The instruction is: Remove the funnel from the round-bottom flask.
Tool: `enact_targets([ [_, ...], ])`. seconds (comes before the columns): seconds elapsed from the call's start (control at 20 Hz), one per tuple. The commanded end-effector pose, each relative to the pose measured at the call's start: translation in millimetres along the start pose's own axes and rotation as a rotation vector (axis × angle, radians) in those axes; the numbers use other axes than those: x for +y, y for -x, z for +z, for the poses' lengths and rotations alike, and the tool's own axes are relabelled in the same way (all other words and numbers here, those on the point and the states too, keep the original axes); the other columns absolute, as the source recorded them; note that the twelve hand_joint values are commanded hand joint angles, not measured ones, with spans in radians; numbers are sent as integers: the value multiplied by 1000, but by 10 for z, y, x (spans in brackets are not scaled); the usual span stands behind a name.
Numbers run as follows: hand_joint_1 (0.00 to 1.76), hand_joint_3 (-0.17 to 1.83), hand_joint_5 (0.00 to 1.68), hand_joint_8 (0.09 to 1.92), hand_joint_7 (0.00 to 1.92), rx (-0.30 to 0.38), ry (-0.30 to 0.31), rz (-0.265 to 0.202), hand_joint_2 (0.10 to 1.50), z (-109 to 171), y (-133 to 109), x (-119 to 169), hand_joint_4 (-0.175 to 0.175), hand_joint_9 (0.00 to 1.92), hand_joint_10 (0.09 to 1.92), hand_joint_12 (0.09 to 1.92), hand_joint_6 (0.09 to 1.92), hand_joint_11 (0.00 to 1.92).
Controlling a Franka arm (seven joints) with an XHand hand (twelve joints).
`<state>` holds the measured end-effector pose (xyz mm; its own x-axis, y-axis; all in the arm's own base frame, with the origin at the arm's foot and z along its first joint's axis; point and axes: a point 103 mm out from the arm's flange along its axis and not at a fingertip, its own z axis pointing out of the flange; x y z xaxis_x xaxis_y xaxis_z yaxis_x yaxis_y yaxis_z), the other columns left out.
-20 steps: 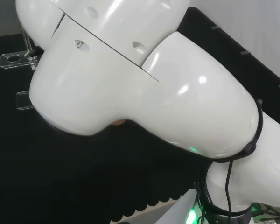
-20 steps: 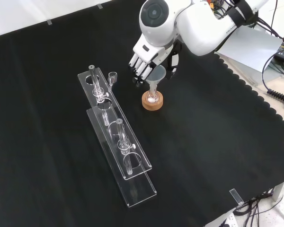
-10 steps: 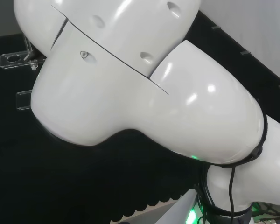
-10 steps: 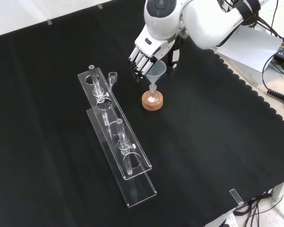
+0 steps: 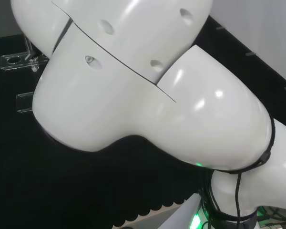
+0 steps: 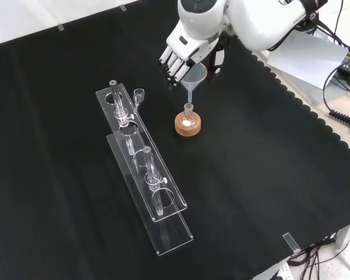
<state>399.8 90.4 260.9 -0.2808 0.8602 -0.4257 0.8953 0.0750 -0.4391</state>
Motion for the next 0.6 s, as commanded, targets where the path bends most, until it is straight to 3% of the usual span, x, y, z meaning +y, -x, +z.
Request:
enact_targets([
  [0.05,887,608,632,618,481,-29,23,58,681,-281,106,-257,-17,845,457,1313,615,529],
  [0.6,885,609,621,620,475,29,70,101,681,-633,243,-456,-18,856,458,1316,625,528],
])
